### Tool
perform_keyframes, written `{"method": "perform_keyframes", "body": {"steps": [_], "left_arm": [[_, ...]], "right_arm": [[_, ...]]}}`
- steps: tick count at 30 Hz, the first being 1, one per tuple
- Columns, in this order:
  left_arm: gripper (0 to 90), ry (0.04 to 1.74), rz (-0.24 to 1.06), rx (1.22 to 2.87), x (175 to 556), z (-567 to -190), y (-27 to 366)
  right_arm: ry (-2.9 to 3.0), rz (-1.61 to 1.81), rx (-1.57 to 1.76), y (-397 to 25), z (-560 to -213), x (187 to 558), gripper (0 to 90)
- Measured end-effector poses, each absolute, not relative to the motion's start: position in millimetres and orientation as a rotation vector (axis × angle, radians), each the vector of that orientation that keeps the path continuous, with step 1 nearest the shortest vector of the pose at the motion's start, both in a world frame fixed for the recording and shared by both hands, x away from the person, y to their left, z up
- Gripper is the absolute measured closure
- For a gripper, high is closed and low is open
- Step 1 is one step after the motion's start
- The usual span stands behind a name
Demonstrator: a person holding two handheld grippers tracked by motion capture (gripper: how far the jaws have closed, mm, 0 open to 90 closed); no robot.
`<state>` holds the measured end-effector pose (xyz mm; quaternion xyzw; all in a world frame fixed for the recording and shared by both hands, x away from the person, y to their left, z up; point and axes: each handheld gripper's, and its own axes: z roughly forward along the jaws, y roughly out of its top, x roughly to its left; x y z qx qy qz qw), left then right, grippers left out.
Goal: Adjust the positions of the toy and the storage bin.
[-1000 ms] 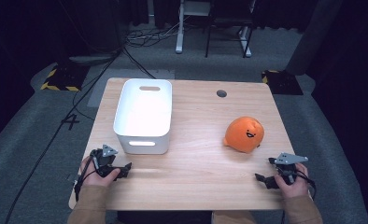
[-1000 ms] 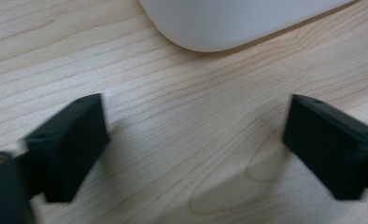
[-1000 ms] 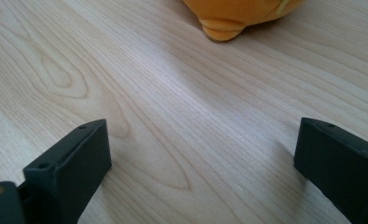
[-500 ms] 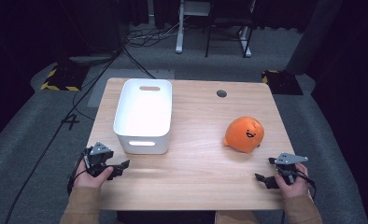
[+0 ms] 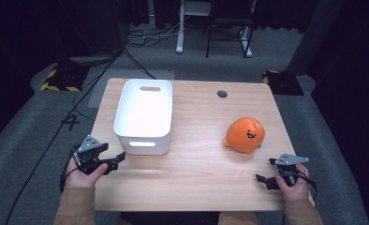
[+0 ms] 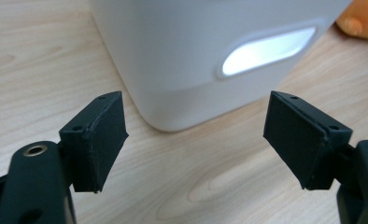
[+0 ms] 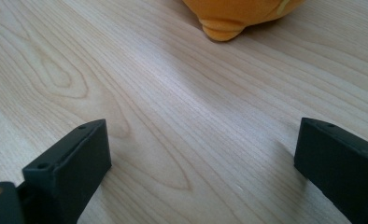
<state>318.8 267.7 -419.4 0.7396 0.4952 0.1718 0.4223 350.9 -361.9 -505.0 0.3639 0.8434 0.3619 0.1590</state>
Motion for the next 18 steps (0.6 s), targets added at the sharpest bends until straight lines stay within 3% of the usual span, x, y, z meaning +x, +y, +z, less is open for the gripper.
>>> {"method": "perform_keyframes", "body": {"steps": [6,18], "left_arm": [[27.2,1.203,0.442,1.786,318,-406,266],[27.7,1.154,0.492,1.7,328,-389,267]], "right_arm": [[2.414,1.034,1.038,-362,-505,351,3.3],[2.417,1.032,1.039,-362,-505,351,3.3]]}}
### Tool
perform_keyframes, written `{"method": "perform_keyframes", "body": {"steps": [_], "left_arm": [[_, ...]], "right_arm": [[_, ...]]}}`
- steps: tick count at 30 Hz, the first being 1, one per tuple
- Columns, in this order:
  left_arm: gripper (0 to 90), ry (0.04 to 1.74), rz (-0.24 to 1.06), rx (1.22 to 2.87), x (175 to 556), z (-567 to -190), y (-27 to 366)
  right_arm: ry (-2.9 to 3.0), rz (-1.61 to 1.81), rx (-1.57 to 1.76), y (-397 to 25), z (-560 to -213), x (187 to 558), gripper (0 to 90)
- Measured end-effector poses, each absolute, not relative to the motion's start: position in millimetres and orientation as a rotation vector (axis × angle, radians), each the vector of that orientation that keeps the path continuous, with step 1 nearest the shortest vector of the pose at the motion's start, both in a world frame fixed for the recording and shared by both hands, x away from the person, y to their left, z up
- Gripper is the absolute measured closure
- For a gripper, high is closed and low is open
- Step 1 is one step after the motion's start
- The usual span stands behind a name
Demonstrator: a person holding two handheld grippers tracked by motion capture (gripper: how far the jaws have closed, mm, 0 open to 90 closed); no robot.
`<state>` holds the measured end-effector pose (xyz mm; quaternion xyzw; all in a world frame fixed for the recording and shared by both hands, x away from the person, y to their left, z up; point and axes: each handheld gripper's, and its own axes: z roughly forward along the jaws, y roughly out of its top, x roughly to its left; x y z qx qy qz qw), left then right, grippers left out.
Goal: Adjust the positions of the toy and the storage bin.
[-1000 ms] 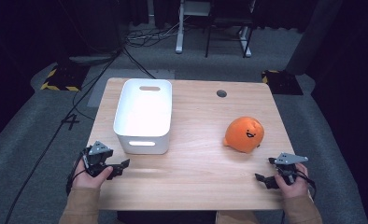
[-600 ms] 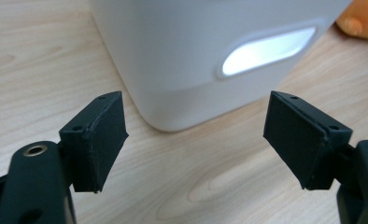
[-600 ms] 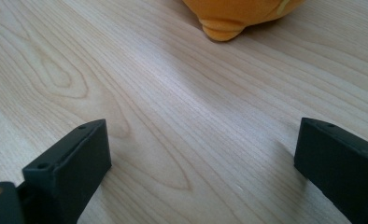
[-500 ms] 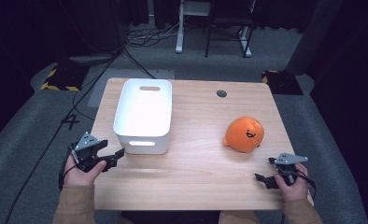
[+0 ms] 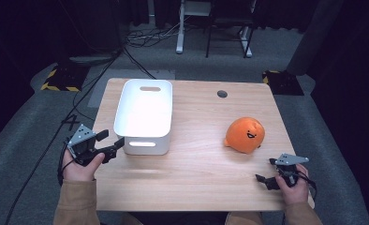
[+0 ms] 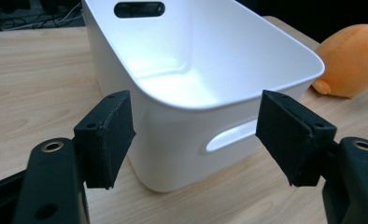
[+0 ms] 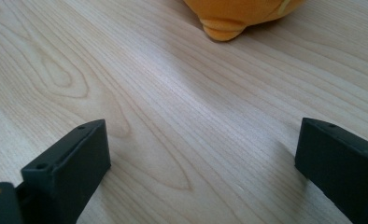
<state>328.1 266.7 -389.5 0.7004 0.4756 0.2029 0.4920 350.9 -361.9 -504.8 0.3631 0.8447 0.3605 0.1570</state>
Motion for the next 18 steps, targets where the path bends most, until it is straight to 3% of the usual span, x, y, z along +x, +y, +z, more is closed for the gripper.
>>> {"method": "perform_keyframes", "body": {"steps": [14,18], "left_arm": [[27.6,1.171,0.546,1.616,351,-393,267],[23.0,1.164,0.557,1.621,360,-399,265]], "right_arm": [[2.415,1.034,1.037,-362,-505,351,3.3],[2.415,1.033,1.037,-362,-505,351,3.2]]}}
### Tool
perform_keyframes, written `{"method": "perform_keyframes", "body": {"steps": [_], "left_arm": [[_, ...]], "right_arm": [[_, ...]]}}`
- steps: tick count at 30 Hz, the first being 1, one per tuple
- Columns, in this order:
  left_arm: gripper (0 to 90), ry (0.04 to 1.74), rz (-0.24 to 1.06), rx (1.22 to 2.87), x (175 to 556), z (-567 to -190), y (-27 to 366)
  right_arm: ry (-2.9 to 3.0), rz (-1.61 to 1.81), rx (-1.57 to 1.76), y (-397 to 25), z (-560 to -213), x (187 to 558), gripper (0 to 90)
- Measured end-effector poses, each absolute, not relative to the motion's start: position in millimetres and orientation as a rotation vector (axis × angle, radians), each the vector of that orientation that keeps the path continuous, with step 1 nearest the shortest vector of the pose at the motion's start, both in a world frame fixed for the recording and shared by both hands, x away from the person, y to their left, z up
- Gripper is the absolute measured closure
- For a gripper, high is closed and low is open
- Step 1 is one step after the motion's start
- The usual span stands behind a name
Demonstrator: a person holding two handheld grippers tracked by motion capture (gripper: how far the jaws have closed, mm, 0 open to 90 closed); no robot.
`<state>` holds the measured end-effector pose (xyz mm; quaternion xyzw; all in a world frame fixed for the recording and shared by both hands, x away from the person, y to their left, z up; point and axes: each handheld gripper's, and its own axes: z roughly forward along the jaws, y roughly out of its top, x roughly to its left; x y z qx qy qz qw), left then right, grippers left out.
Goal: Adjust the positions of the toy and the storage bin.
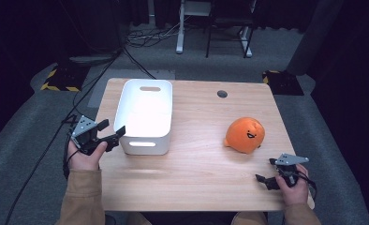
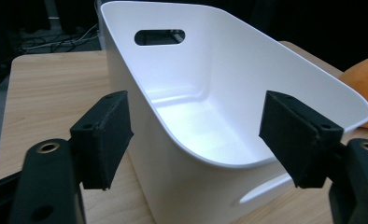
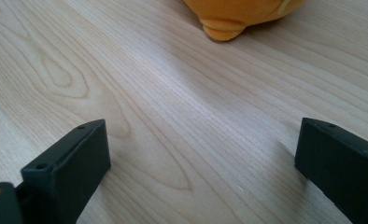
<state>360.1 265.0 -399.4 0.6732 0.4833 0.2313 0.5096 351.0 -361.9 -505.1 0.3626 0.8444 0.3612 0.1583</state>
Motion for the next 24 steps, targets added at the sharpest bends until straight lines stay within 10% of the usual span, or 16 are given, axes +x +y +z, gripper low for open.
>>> {"method": "perform_keyframes", "body": {"steps": [24], "left_arm": [[36.4,1.184,0.539,1.645,382,-416,256]], "right_arm": [[2.42,1.025,1.034,-362,-505,351,2.9]]}}
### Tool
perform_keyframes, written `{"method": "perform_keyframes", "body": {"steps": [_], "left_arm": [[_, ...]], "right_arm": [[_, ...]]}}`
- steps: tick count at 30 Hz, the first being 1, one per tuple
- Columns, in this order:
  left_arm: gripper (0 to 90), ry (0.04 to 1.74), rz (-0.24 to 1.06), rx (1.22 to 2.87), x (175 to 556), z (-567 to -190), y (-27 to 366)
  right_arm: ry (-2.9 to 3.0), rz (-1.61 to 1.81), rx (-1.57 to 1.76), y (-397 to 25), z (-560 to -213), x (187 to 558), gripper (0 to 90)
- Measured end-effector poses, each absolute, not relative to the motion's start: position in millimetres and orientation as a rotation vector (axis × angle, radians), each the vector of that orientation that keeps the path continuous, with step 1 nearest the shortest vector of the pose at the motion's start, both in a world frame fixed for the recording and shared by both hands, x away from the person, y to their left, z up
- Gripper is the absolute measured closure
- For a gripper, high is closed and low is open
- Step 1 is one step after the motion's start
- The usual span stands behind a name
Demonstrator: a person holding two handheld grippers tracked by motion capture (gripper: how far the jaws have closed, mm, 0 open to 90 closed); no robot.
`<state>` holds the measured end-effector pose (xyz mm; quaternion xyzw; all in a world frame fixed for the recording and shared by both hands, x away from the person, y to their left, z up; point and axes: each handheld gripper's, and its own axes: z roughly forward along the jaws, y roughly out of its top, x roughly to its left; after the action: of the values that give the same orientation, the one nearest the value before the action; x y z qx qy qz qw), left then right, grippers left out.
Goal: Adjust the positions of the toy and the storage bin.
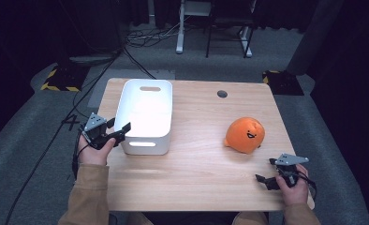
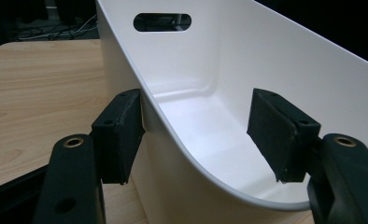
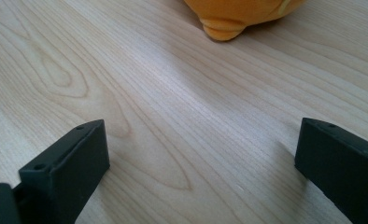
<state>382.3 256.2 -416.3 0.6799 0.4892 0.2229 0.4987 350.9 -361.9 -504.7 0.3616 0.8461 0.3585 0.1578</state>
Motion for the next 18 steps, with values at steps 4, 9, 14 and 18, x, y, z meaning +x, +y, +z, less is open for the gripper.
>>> {"method": "perform_keyframes", "body": {"steps": [4,9,14,18], "left_arm": [[36.2,1.171,0.553,1.656,381,-416,255],[34.7,1.154,0.559,1.666,378,-415,250],[31.5,1.135,0.557,1.674,376,-416,237],[31.7,1.111,0.537,1.691,370,-415,225]], "right_arm": [[2.42,1.025,1.037,-362,-505,351,2.8],[2.418,1.026,1.032,-362,-505,351,2.7],[2.418,1.026,1.032,-362,-505,351,2.7],[2.418,1.026,1.031,-362,-505,351,2.7]]}}
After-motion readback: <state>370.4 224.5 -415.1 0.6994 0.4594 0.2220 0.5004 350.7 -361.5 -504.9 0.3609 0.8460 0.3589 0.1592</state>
